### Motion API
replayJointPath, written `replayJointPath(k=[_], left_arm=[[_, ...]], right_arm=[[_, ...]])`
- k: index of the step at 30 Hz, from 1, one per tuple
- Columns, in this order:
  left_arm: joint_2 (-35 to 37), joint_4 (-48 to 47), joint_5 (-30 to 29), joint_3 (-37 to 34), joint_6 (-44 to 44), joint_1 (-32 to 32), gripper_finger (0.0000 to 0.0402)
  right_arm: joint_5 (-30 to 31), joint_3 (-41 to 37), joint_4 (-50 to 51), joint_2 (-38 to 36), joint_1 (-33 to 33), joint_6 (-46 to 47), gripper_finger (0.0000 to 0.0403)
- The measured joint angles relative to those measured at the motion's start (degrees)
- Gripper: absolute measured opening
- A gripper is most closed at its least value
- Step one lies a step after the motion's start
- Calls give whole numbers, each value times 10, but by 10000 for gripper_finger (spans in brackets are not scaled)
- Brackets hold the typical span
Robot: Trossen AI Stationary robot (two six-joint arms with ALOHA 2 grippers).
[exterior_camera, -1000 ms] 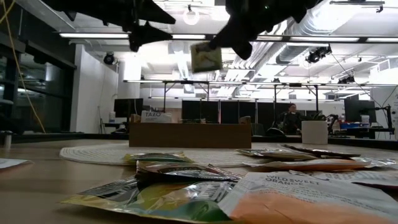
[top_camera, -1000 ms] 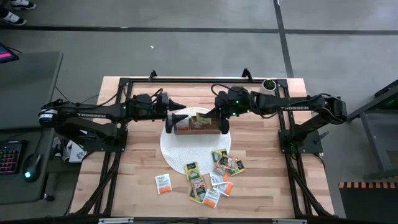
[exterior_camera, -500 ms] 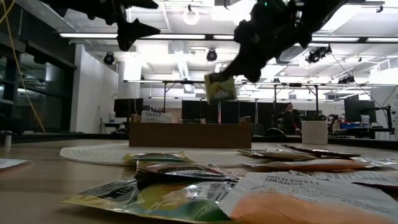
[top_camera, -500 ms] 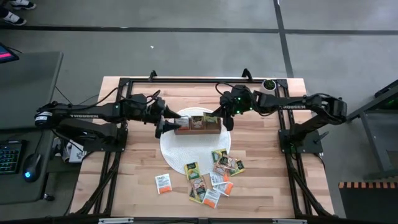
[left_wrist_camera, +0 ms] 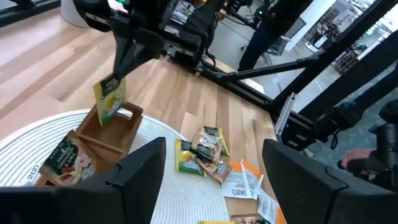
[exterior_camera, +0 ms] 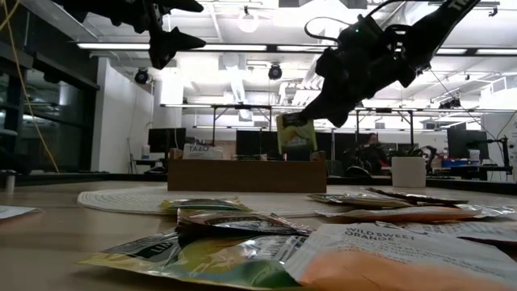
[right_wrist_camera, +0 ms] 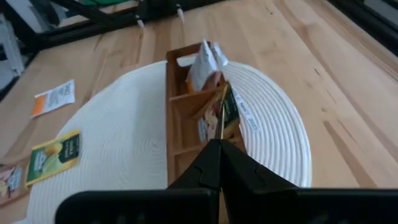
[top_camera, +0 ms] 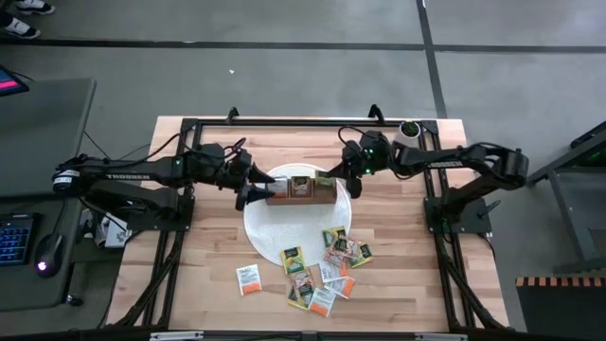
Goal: Pick & Place Tea
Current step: Put the yellow tea bag into the right section of the wooden organizer
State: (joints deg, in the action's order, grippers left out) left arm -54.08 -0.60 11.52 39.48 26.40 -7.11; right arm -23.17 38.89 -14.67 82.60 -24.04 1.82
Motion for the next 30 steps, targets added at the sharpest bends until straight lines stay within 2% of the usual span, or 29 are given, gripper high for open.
replayJointPath(k=[16, 23, 27, 30], left_arm=[[0, 0, -9, 0, 10, 0, 266], [0, -10, -17, 0, 11, 0, 266], [0, -17, -17, 0, 11, 0, 266], [0, -24, -17, 0, 11, 0, 266]], right_arm=[[-11, 0, -46, 84, 0, -19, 0], [-7, 0, -52, 91, 1, -17, 2], [-6, 0, -65, 91, 1, 3, 17], [-3, 0, -66, 91, 1, 7, 44]])
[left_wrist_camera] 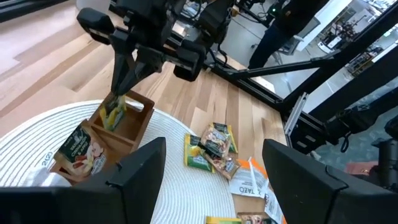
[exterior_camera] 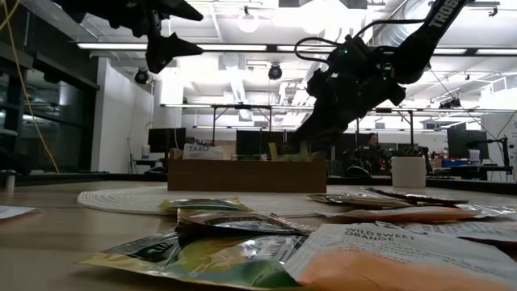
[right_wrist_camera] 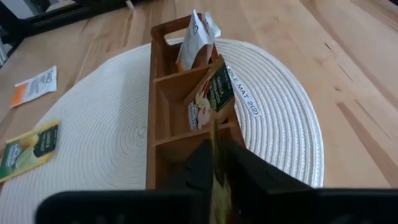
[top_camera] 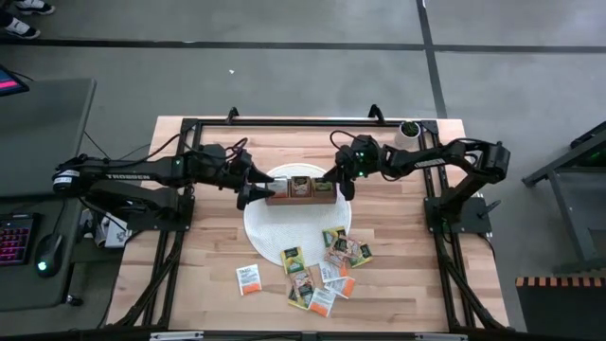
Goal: Pick & Place Tea
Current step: Put the yellow tea bag into the right section of the wooden organizer, then put the orange tea bag into the left section of the wooden organizer
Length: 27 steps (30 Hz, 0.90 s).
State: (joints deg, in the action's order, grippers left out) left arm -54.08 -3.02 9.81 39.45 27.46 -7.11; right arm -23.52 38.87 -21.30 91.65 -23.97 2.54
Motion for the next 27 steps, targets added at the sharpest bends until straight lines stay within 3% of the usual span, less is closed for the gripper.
replayJointPath(k=[7, 11, 17, 27], left_arm=[[0, -31, 1, 0, 1, 0, 266], [1, -72, 10, 0, 12, 0, 266], [12, -149, 24, 0, 30, 15, 266], [12, -214, -57, -9, 119, 120, 266]], right_arm=[[5, 0, 0, -1, 0, 15, 129], [5, 0, 0, -11, 0, 15, 155], [6, 0, 3, -83, 0, 15, 153], [36, 1, 37, -259, 0, 30, 138]])
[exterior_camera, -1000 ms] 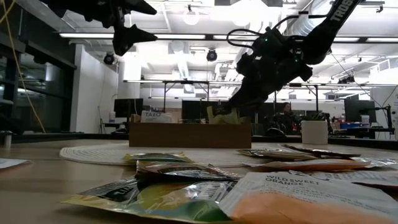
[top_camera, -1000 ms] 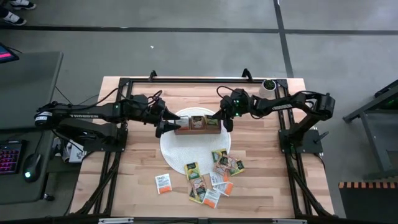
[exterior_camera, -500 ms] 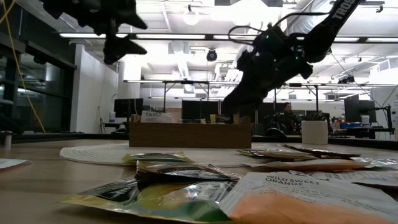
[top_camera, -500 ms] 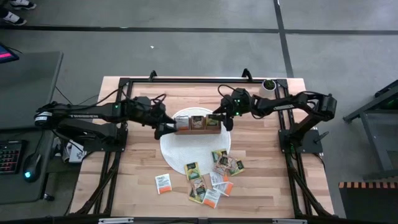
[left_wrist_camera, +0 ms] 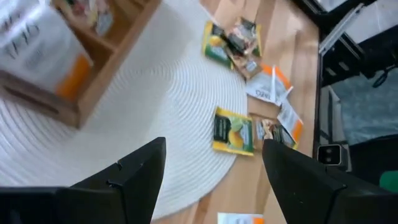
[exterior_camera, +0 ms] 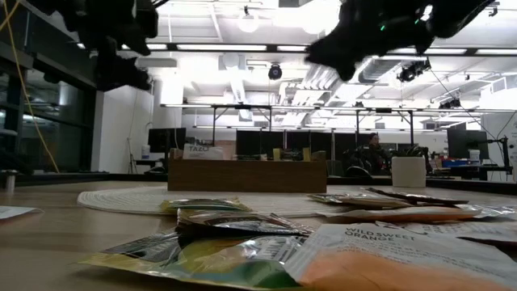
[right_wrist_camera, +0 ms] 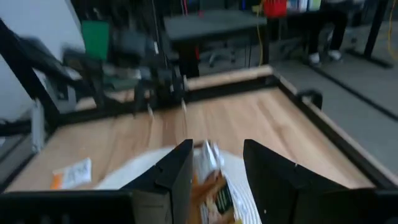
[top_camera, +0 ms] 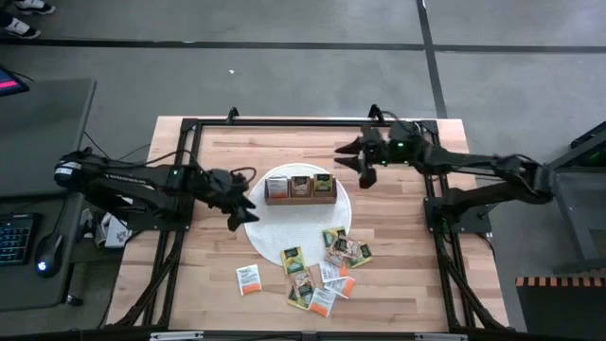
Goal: Pick & Place Tea
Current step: Put the orange tea bag into the left section of the wooden organizer
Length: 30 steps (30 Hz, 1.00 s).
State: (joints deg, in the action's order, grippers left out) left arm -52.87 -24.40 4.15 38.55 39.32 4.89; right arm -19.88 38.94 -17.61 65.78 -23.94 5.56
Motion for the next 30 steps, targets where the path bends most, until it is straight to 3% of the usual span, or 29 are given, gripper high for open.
replayJointPath(k=[7, 16, 24, 30], left_arm=[[-1, -2, -110, -34, 242, 101, 266], [-53, -26, -129, -57, 584, 232, 266], [-106, -17, -169, -58, 749, 350, 266], [-142, 17, -198, -58, 822, 392, 266]], right_arm=[[1, 0, 62, -117, 0, 24, 138], [3, 0, 151, -193, 0, 30, 138], [-1, 0, 162, -197, 0, 33, 138], [-2, 0, 165, -197, 0, 34, 138]])
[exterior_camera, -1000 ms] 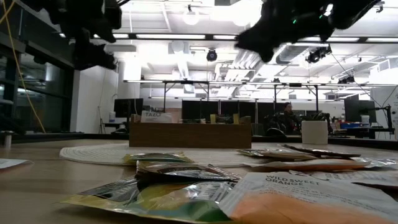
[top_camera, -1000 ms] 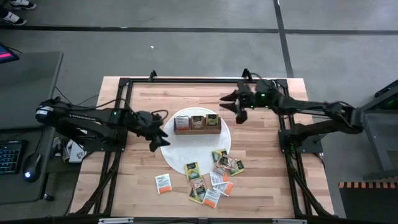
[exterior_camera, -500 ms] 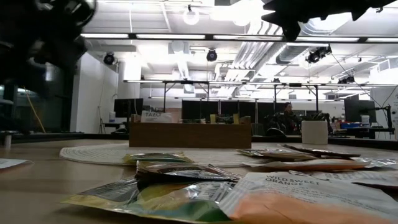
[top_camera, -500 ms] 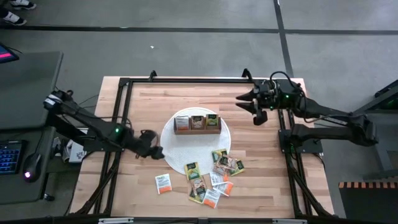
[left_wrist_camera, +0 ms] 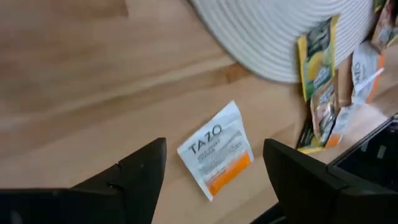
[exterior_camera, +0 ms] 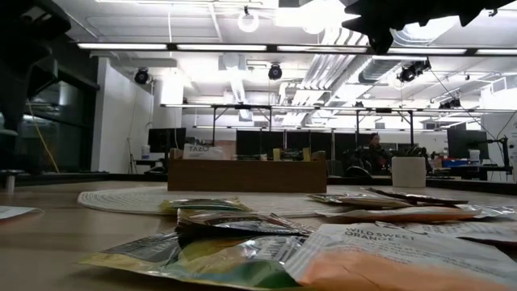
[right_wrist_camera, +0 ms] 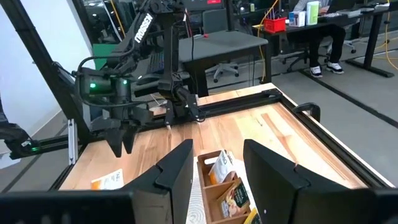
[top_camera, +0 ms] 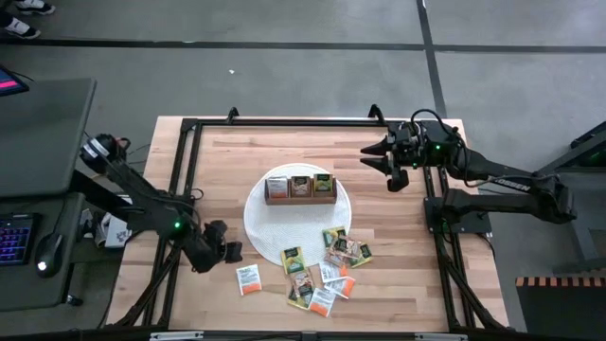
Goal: Pick & Place Tea
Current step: Put the orange tea bag into the left section of the wooden organizer
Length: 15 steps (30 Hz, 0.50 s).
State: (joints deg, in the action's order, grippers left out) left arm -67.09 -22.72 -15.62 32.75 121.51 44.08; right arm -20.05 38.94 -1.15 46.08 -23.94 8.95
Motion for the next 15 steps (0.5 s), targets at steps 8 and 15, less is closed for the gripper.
replayJointPath(k=[8, 15], left_arm=[[-80, 107, 27, 0, 8, 2, 266], [-142, 136, 69, 1, 62, 3, 266]], right_arm=[[-3, 0, 2, -1, 0, 0, 138], [-37, 0, 3, -10, 0, 0, 138]])
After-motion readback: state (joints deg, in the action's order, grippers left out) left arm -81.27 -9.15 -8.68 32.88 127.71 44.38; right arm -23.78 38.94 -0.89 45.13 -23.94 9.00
